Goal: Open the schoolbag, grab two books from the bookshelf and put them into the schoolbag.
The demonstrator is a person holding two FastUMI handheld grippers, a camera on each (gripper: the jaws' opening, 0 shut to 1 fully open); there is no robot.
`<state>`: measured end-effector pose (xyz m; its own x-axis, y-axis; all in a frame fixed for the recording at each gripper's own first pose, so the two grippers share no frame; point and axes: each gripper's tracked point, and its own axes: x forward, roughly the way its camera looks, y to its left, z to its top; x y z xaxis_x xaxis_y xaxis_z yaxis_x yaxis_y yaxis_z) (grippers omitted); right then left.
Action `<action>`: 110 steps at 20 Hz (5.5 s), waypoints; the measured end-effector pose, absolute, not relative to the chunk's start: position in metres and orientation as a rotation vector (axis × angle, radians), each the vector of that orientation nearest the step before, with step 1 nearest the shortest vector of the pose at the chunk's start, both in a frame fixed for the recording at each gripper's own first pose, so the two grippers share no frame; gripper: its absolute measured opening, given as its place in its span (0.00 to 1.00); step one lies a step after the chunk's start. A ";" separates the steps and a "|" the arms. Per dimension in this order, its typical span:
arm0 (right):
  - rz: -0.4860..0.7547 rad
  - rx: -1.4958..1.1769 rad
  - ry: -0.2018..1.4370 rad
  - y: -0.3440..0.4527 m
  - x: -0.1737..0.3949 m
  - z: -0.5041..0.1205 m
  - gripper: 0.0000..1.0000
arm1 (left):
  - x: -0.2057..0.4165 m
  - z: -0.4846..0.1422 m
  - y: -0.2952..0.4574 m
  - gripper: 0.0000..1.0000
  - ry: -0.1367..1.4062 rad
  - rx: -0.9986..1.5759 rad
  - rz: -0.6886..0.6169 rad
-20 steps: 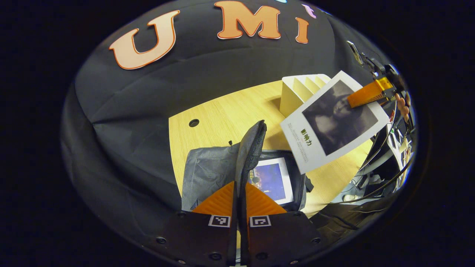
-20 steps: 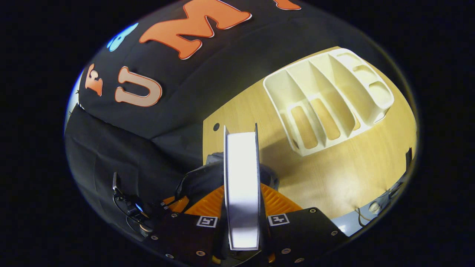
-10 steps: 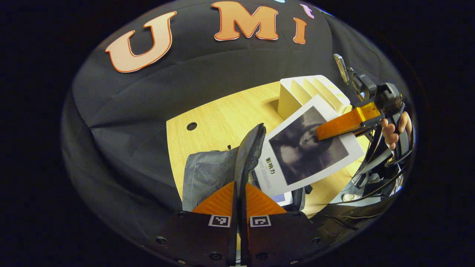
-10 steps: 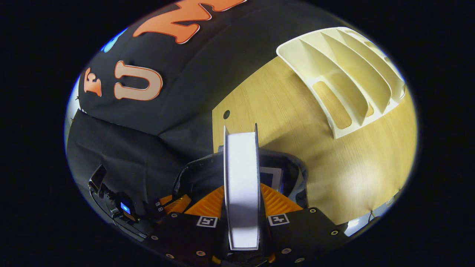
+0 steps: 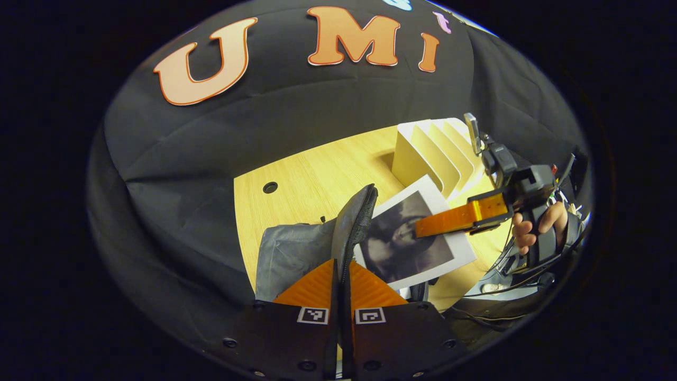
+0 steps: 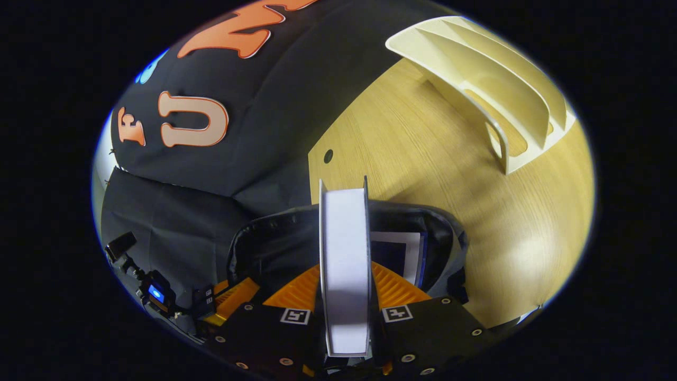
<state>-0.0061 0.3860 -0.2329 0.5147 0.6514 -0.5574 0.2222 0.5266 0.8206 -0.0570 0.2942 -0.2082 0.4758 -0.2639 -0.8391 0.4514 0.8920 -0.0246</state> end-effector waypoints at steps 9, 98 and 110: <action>0.331 1.194 0.944 0.414 -0.007 -0.256 0.35 | -0.067 -0.207 0.267 0.04 0.966 0.222 -0.521; 0.180 0.004 -0.088 0.091 0.081 0.020 0.97 | 0.050 -0.041 0.089 0.94 -0.026 -0.116 -0.009; 0.205 -0.001 -0.055 0.114 0.086 0.001 0.97 | 0.044 -0.058 0.122 0.97 0.010 -0.128 0.032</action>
